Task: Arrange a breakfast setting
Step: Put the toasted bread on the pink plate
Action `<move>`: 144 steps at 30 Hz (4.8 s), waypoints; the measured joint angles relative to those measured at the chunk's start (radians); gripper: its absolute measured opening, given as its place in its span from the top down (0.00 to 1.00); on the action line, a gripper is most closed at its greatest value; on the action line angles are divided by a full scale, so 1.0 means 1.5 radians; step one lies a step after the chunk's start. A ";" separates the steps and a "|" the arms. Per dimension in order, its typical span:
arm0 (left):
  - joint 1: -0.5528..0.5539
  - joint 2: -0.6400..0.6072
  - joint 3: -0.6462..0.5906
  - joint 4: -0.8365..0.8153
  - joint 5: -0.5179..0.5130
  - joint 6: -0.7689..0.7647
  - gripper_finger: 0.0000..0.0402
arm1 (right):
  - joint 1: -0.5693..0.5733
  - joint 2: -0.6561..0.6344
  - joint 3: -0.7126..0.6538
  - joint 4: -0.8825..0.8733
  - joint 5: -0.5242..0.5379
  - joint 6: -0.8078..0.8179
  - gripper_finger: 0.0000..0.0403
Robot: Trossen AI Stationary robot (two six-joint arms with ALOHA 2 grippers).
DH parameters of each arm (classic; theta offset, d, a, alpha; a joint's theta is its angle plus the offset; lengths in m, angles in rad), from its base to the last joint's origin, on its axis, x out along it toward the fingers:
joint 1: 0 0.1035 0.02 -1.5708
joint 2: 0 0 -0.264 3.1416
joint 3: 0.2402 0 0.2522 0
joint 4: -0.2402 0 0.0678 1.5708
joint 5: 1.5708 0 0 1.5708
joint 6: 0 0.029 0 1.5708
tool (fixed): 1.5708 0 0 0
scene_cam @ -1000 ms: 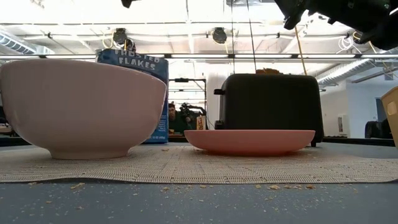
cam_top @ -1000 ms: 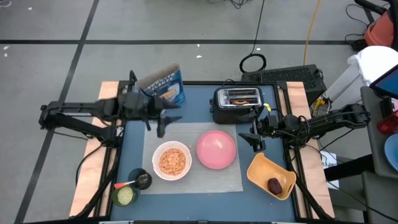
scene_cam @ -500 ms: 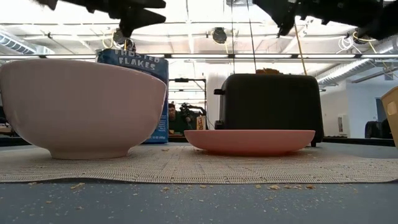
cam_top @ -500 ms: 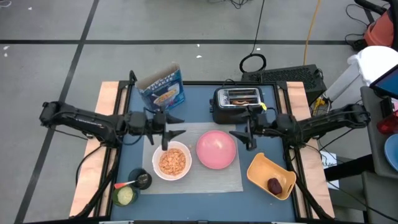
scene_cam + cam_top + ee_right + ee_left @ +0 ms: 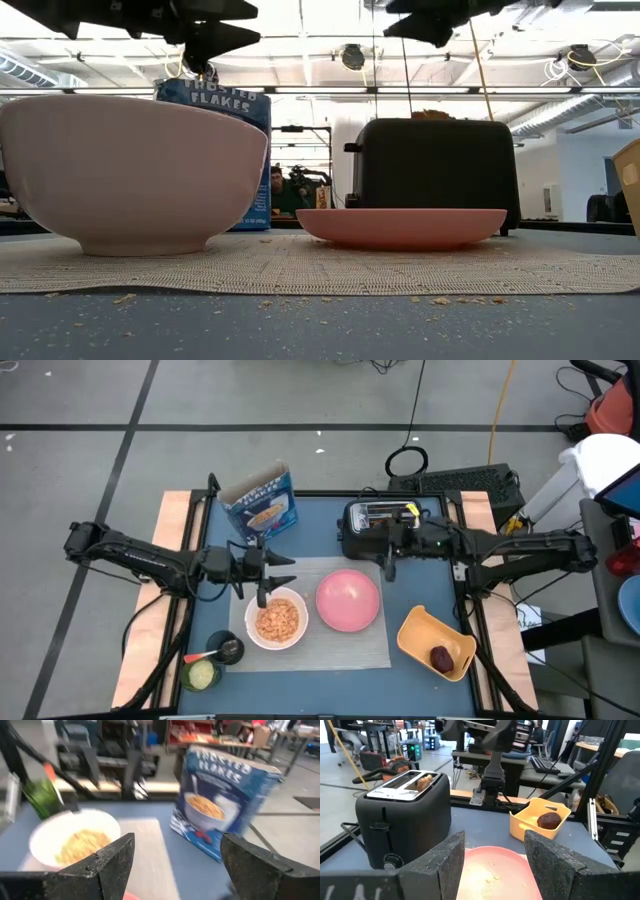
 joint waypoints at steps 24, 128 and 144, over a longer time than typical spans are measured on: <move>0.000 0.000 0.000 0.000 0.000 0.006 0.47 | -0.196 0.000 0.027 -0.305 0.048 -0.072 0.31; 0.000 0.000 0.001 0.002 0.000 0.006 0.47 | -0.210 -0.112 -0.014 -0.238 -0.008 -0.104 0.97; 0.000 0.000 0.001 0.002 0.000 0.006 0.47 | -0.151 -0.062 -0.014 -0.218 -0.301 0.038 0.97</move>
